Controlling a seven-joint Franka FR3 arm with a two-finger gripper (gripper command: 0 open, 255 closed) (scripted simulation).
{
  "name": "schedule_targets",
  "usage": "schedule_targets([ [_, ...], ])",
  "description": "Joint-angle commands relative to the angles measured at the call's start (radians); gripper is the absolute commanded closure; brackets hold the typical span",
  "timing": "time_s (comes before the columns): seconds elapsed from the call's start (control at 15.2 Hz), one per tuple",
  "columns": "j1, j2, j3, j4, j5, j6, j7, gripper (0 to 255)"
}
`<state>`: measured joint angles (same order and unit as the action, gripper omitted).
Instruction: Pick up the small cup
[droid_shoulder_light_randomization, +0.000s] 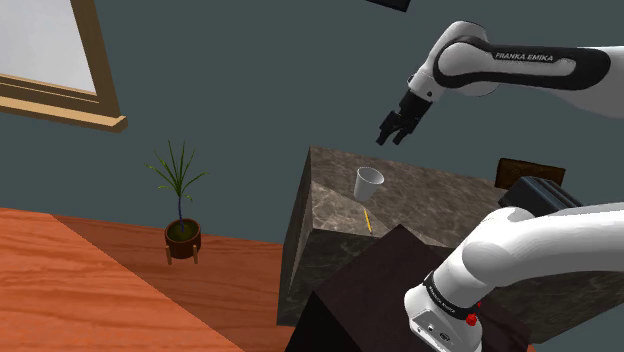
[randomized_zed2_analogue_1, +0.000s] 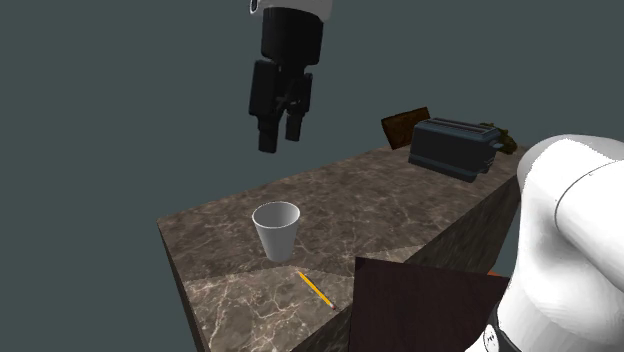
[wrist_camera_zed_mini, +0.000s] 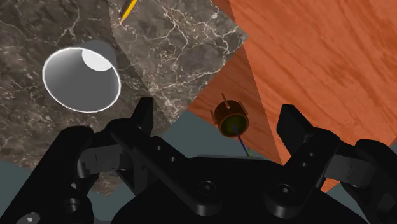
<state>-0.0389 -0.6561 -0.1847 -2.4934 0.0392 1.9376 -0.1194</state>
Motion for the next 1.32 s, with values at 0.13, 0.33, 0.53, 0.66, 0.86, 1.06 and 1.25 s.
schedule_targets([
  [0.13,-0.013,0.087,-0.077,-0.016,-0.013,0.094,-0.097,0],
  [0.33,-0.017,0.167,-0.136,-0.018,-0.01,0.167,-0.174,0],
  [0.53,-0.014,0.26,-0.196,-0.007,0.007,0.236,-0.257,0],
  [0.66,-0.009,0.328,-0.237,0.009,0.029,0.279,-0.318,0],
  [0.86,0.003,0.44,-0.295,0.042,0.084,0.337,-0.42,0],
  [1.06,0.011,0.564,-0.344,0.09,0.168,0.38,-0.538,0],
  [1.25,0.003,0.698,-0.372,0.153,0.276,0.406,-0.665,0],
])
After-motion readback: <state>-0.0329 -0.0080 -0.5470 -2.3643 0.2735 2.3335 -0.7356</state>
